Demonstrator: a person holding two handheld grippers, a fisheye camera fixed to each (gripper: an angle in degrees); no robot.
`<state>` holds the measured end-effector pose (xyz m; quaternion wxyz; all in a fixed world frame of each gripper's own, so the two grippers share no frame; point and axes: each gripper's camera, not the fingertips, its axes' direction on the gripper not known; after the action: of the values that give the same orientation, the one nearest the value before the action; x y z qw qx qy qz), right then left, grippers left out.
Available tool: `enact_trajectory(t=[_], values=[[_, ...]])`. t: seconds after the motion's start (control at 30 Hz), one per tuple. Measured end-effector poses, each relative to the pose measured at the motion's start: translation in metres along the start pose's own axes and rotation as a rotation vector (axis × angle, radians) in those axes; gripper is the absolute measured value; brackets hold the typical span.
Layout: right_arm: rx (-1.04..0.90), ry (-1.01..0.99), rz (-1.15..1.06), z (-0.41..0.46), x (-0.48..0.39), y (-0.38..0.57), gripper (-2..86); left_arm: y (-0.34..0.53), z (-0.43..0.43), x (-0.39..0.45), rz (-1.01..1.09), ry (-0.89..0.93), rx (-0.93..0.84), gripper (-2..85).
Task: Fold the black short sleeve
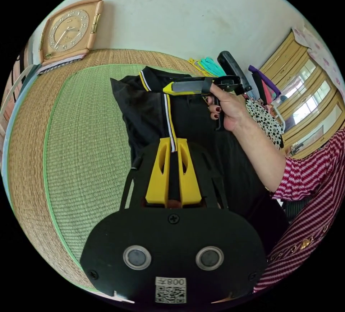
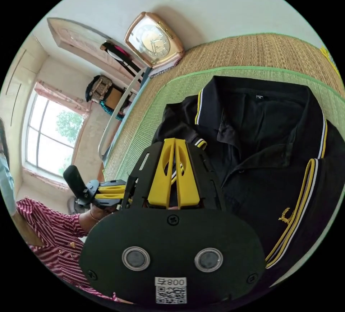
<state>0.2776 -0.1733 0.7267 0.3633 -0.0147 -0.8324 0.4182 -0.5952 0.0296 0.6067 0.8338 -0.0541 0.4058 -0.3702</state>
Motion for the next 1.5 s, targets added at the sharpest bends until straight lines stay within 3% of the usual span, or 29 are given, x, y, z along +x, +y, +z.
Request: enact_trajectory(t=[0.1,0.3,0.57,0.8,1.03,1.13,1.23,1.5], values=[[-0.044,0.045,0.043,0.021,0.007,-0.002,0.0,-0.003,0.028,-0.012,-0.040,-0.085,-0.127,1.5],[0.037,0.026,-0.053,0.008,-0.051,-0.018,0.0,0.005,0.033,-0.009,-0.053,-0.076,-0.094,0.4],[-0.152,0.086,-0.117,0.097,-0.101,-0.082,0.0,0.006,0.035,-0.007,-0.049,-0.066,-0.091,0.2],[0.041,0.092,-0.047,-0.007,-0.088,-0.033,0.0,-0.004,0.022,-0.015,-0.061,-0.037,-0.006,0.2],[0.182,0.370,0.262,-0.119,0.000,0.057,0.0,-0.038,0.052,-0.025,-0.035,-0.093,-0.064,0.1],[0.152,0.414,0.385,-0.121,0.031,0.080,0.1,-0.040,0.065,-0.024,-0.009,-0.129,-0.103,0.1],[0.218,0.345,0.404,-0.121,0.036,0.090,0.0,-0.043,0.066,-0.022,0.010,-0.155,-0.113,0.1],[0.177,0.373,0.409,-0.125,0.031,0.049,0.0,-0.060,0.072,-0.011,0.060,-0.296,-0.125,0.1]])
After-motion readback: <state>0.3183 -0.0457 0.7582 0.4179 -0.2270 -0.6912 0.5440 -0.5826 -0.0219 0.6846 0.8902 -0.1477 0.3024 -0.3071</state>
